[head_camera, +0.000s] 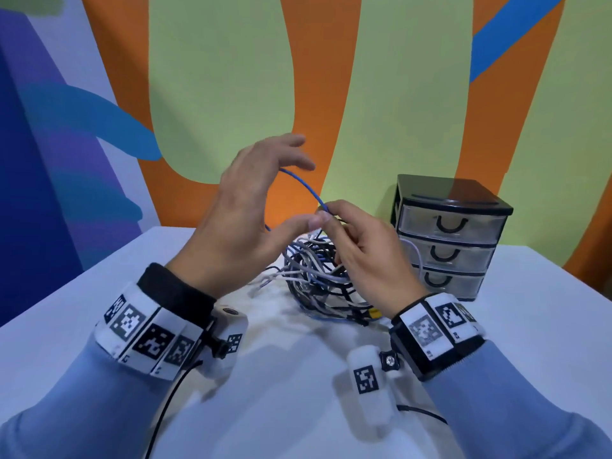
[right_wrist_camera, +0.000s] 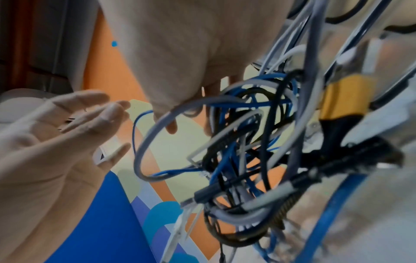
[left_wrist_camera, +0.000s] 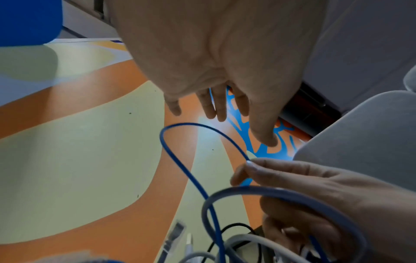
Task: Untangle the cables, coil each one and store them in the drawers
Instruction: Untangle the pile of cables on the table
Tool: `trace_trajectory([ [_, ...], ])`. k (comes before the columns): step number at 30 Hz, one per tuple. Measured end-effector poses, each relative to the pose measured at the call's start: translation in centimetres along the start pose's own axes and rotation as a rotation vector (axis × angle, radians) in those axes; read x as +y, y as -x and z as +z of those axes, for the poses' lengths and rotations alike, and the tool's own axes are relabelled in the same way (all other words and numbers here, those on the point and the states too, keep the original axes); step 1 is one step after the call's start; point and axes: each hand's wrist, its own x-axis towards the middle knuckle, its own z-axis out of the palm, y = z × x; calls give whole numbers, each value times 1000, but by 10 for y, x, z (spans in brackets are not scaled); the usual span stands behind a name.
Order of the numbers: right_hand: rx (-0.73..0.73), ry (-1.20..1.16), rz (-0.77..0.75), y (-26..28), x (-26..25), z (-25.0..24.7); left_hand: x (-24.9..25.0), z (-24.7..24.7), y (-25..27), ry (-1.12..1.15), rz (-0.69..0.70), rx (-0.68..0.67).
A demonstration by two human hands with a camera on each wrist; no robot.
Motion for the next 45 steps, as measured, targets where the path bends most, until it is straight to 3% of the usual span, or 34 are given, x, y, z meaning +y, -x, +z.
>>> trace_trajectory([
  [3,60,-149,-30,0,-7,0,-4,4,0,-124,56,-116],
  [5,-28,-232,-7,2,-10,2,-7,3,-1,-127,81,-24],
  [7,-168,-228,51,4,-6,5,-9,-6,-4,-44,19,144],
  [9,-254,-118,97,4,1,7,-21,-24,-7,61,-147,389],
  [12,-220,-53,130,3,10,8,-61,-51,-5,232,-428,832],
  [14,-203,-55,123,2,10,9,-80,-55,1,355,-622,897],
  [16,-182,-79,124,2,10,9,-85,-49,4,319,-771,776],
  [18,-126,-81,125,2,9,5,-77,-43,6,36,-769,605],
  [20,-86,-50,137,2,9,1,-55,-41,1,-257,-489,514],
  [22,-84,-32,147,2,8,0,-25,-32,-5,-226,-188,281],
  [23,-95,-34,143,2,6,0,-12,-23,-6,-156,-110,115],
  [26,-131,-62,99,4,1,-1,-1,7,1,-181,-53,-268],
  [28,-156,-76,78,5,0,-1,-10,12,6,-174,-55,-318],
  [30,-182,-60,85,6,1,2,-17,8,6,-150,-60,-233],
  [33,-206,50,139,5,10,6,-16,-3,1,-36,-86,19],
  [36,-197,138,226,5,21,6,-10,-17,-6,133,-203,355],
  [40,-143,146,268,5,23,2,-40,-38,-6,150,-383,785],
  [42,-152,119,239,5,23,3,-60,-46,-3,130,-498,848],
  [45,-159,115,225,4,23,3,-73,-49,2,84,-615,784],
])
